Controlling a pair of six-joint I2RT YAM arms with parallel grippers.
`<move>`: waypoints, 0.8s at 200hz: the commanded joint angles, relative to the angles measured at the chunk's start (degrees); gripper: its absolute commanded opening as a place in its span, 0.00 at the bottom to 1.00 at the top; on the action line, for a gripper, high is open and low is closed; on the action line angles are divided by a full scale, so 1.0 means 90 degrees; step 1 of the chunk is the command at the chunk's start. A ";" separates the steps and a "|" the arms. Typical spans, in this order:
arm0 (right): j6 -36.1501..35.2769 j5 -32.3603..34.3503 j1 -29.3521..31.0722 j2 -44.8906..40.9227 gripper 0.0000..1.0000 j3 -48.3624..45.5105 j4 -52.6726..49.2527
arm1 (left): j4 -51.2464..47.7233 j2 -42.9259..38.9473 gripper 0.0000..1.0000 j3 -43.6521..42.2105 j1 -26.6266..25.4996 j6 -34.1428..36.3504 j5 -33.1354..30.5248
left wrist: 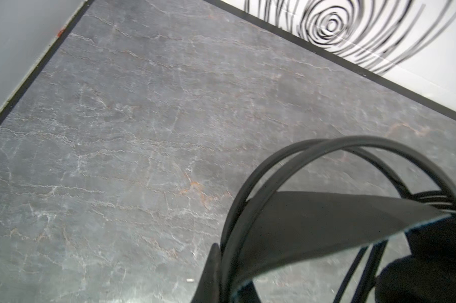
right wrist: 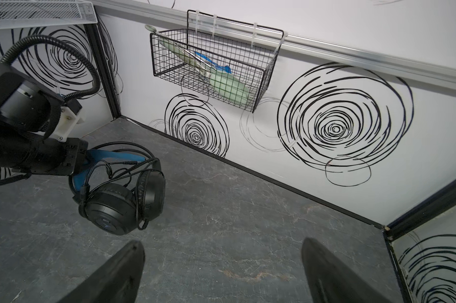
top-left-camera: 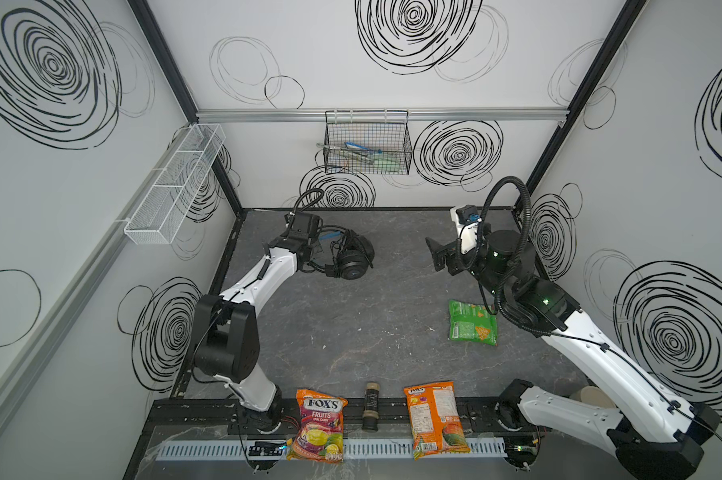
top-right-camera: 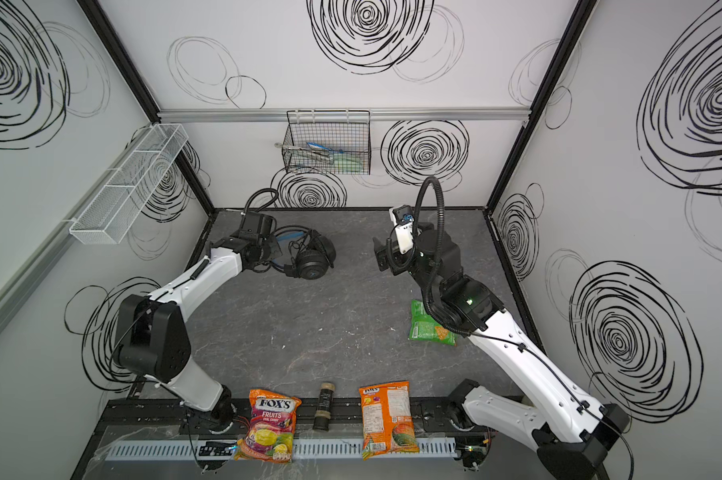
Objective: Wrap the headphones
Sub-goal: 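Release the cable with the right gripper while the left sets the headphones down, then open the left gripper and withdraw both arms from the headphones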
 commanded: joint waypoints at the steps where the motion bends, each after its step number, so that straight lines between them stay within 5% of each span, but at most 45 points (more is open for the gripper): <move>1: 0.0209 -0.0297 -0.0195 -0.0112 0.97 -0.0040 0.0244 | 0.1257 0.0426 0.00 0.0383 0.0183 -0.0104 0.0324; 85: 0.0399 -0.0658 -0.1040 -0.0027 0.97 -0.0413 0.0878 | 0.1398 0.2866 0.00 0.2598 0.0529 0.0116 0.0296; 160: 0.0487 -0.0734 -0.1126 0.0215 0.97 -0.0344 0.0968 | 0.1508 0.3355 0.02 0.2876 0.0639 0.0052 0.0351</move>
